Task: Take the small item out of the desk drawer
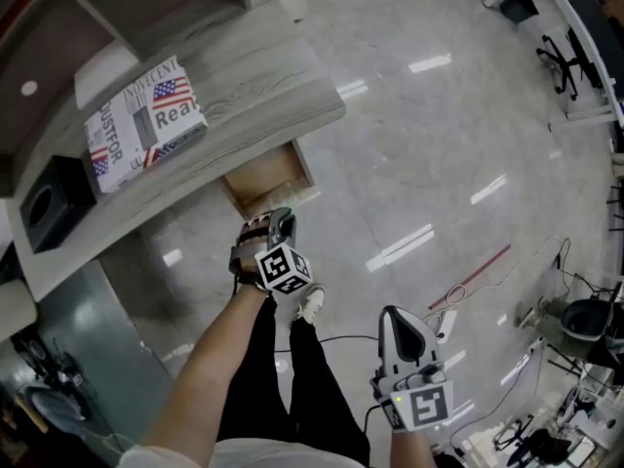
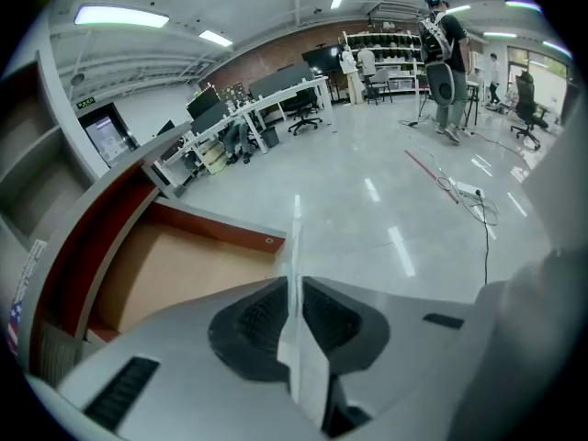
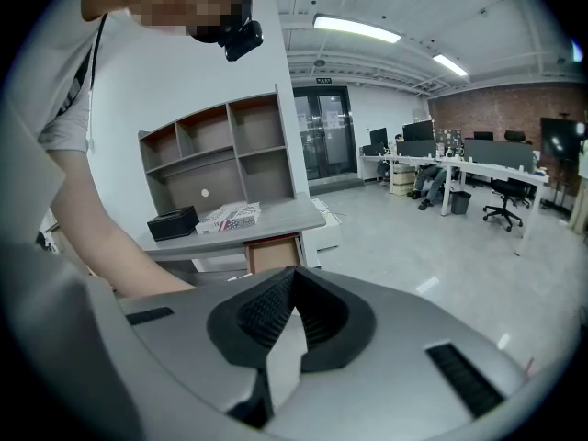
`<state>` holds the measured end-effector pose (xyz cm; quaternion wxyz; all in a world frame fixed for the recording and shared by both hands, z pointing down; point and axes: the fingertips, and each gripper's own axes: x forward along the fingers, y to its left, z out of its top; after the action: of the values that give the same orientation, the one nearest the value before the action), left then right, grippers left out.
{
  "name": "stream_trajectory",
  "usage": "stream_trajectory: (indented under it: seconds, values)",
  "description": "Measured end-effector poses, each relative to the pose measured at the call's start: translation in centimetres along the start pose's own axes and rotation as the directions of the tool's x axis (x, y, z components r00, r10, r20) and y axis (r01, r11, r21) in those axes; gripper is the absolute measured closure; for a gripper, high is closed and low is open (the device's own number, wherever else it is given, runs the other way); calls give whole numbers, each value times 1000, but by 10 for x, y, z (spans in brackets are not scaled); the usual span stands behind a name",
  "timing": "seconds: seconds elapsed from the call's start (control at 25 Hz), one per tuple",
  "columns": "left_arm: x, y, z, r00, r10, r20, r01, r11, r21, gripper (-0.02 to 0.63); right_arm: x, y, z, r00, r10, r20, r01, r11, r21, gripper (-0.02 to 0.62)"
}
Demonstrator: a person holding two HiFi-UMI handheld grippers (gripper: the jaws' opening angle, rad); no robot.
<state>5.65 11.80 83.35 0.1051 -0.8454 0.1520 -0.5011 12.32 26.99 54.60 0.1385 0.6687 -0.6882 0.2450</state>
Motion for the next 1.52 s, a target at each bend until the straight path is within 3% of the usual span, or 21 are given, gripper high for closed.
stream_trajectory:
  seconds: [0.08, 0.36, 0.56, 0.76, 1.08, 1.28, 1.52]
  values:
    - [-2, 0, -2, 1000, 1, -10, -1, 1000, -8, 583, -2, 1, 2, 1000, 9, 19, -9, 1000, -5, 572]
    - [-30, 14, 0, 1000, 11, 18, -9, 997, -80, 588, -17, 4, 16, 999, 5, 36, -4, 999, -33, 572]
    - [-68, 37, 9, 997, 38, 61, -28, 987, -160, 588, -26, 18, 47, 998, 27, 60, -23, 998, -58, 572]
    - [-118, 64, 19, 987, 65, 146, -17, 952, -305, 588, -30, 35, 75, 995, 56, 84, -48, 994, -98, 574]
    - [-190, 95, 19, 969, 134, 208, -37, 910, -414, 588, -39, 71, 118, 987, 100, 125, -80, 985, -153, 572]
    - [-237, 123, 23, 938, 213, 273, -52, 865, -499, 588, -40, 91, 143, 977, 137, 164, -105, 976, -191, 572]
    - [-301, 159, 27, 879, 326, 349, -74, 815, -575, 588, -44, 111, 167, 964, 171, 204, -124, 966, -225, 572]
